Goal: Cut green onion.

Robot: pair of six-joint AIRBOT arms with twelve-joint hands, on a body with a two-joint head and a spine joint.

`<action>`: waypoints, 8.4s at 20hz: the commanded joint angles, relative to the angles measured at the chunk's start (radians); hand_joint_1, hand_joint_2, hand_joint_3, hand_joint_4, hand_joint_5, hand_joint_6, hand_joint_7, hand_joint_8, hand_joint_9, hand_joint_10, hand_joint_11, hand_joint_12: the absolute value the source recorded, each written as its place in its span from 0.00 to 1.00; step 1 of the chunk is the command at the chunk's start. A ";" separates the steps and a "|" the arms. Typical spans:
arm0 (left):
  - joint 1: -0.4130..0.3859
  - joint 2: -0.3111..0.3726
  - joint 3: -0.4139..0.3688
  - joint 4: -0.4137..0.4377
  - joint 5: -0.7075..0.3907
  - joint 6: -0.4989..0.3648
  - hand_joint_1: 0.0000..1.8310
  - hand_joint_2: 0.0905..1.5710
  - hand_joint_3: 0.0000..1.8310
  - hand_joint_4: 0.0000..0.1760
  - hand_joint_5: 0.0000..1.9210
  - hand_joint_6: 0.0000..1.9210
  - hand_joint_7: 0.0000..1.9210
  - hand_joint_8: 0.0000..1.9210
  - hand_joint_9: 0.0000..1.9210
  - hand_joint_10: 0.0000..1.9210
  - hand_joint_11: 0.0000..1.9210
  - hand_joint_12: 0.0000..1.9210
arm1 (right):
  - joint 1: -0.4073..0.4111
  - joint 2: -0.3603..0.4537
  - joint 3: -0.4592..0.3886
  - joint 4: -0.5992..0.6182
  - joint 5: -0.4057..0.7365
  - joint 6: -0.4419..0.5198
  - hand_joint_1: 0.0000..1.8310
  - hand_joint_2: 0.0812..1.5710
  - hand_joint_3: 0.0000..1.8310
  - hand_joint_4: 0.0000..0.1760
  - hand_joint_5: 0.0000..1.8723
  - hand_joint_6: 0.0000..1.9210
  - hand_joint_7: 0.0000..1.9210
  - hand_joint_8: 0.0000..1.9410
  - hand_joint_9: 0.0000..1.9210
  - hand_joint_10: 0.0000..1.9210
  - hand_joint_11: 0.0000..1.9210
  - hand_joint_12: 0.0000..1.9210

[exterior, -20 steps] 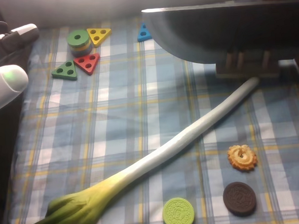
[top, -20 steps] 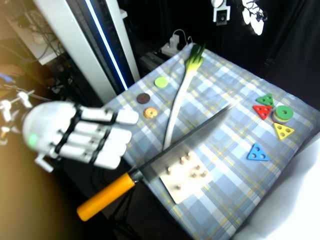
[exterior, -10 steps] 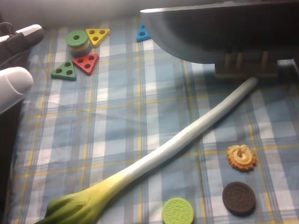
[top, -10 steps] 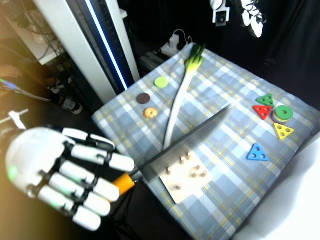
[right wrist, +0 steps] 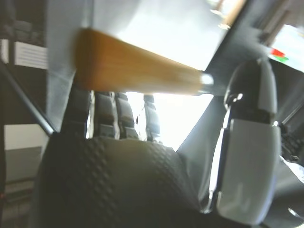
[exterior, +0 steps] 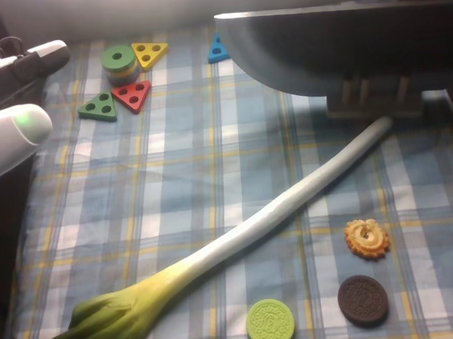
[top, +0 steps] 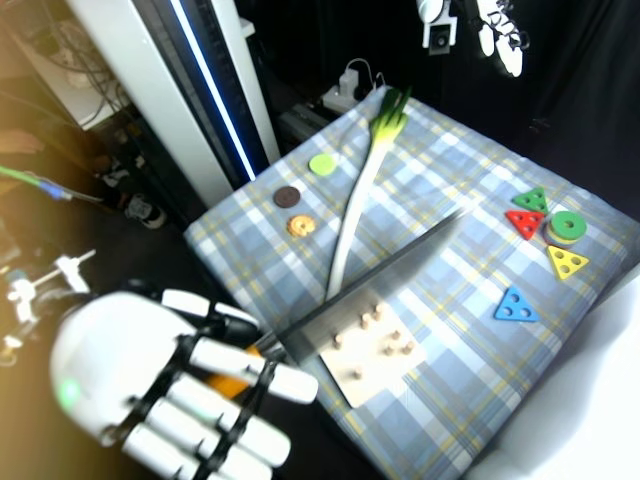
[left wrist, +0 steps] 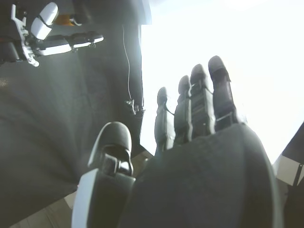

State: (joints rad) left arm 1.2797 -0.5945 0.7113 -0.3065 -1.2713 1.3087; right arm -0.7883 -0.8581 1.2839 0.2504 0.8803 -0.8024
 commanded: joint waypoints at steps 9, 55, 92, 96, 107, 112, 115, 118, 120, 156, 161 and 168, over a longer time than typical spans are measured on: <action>-0.011 -0.008 0.005 -0.008 -0.123 -0.013 0.00 0.89 0.00 0.64 0.14 0.00 0.10 0.00 0.11 0.00 0.00 0.21 | 0.034 -0.017 0.016 -0.004 0.086 -0.002 0.48 0.61 0.00 0.53 0.19 0.01 0.13 0.00 0.05 0.00 0.00 0.00; -0.561 -0.246 0.299 0.027 0.500 0.206 0.00 0.87 0.00 0.00 0.10 0.00 0.14 0.00 0.13 0.00 0.01 0.19 | 0.129 -0.018 -0.004 -0.003 0.099 -0.139 0.03 0.99 0.00 0.79 0.15 1.00 0.34 1.00 0.49 1.00 0.57 1.00; -0.496 -0.182 0.006 0.763 0.852 0.081 0.00 0.84 0.00 0.00 0.00 0.00 0.00 0.00 0.00 0.00 0.00 0.00 | 0.158 0.020 -0.109 -0.134 0.265 -0.087 0.10 1.00 0.00 0.42 0.24 1.00 0.53 1.00 0.69 1.00 0.76 1.00; -0.487 -0.196 0.010 0.763 0.863 0.081 0.00 0.85 0.00 0.00 0.00 0.00 0.00 0.00 0.00 0.00 0.00 0.00 | 0.157 0.020 -0.133 -0.179 0.283 -0.069 0.10 1.00 0.01 0.72 0.22 1.00 0.53 1.00 0.70 1.00 0.77 1.00; -0.478 -0.258 0.054 0.761 0.946 0.081 0.00 0.85 0.00 0.00 0.00 0.00 0.00 0.00 0.00 0.00 0.00 0.00 | 0.113 0.035 -0.170 -0.251 0.298 -0.043 0.12 0.99 0.00 0.53 0.24 1.00 0.51 1.00 0.69 1.00 0.76 1.00; -0.478 -0.265 0.061 0.751 0.954 0.080 0.00 0.84 0.00 0.00 0.00 0.00 0.00 0.00 0.00 0.00 0.00 0.00 | 0.073 0.050 -0.183 -0.267 0.297 -0.043 0.13 1.00 0.01 0.33 0.23 1.00 0.45 1.00 0.63 1.00 0.71 1.00; -0.477 -0.263 0.061 0.742 0.948 0.080 0.00 0.85 0.00 0.00 0.00 0.00 0.00 0.00 0.00 0.00 0.00 0.00 | 0.028 0.055 -0.191 -0.275 0.284 -0.039 0.19 1.00 0.02 0.00 0.21 1.00 0.47 1.00 0.64 1.00 0.72 1.00; -0.476 -0.263 0.061 0.734 0.940 0.080 0.00 0.85 0.00 0.00 0.00 0.00 0.00 0.00 0.00 0.00 0.00 0.00 | -0.026 0.053 -0.199 -0.275 0.279 -0.016 0.21 1.00 0.02 0.00 0.27 0.92 0.52 1.00 0.69 1.00 0.76 1.00; -0.473 -0.262 0.061 0.726 0.933 0.080 0.00 0.85 0.00 0.00 0.00 0.00 0.00 0.00 0.00 0.00 0.00 0.00 | -0.060 0.046 -0.205 -0.276 0.279 -0.005 0.22 1.00 0.03 0.00 0.28 0.91 0.52 1.00 0.68 1.00 0.74 1.00; -0.379 -0.066 0.009 0.277 0.446 0.171 0.00 0.89 0.01 0.00 0.00 0.00 0.03 0.00 0.04 0.00 0.01 0.00 | 0.247 -0.001 -0.013 -0.187 0.051 -0.133 0.08 0.90 0.00 0.34 0.22 0.93 0.47 1.00 0.64 1.00 0.70 1.00; -0.356 -0.053 0.008 0.217 0.382 0.184 0.00 0.88 0.00 0.00 0.00 0.00 0.00 0.00 0.00 0.00 0.00 0.00 | 0.253 0.014 -0.012 -0.187 0.042 -0.138 0.10 0.91 0.00 0.41 0.21 1.00 0.47 1.00 0.63 1.00 0.69 1.00; -0.320 -0.041 0.002 0.180 0.331 0.184 0.00 0.87 0.00 0.00 0.00 0.00 0.00 0.00 0.01 0.00 0.00 0.00 | 0.254 0.015 -0.003 -0.203 -0.024 -0.139 0.05 0.93 0.00 0.53 0.21 0.98 0.51 1.00 0.68 1.00 0.74 1.00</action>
State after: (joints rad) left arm 0.9657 -0.6392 0.7155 -0.1249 -0.8223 1.4956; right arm -0.5526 -0.8543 1.2720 0.0238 0.7326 -0.9436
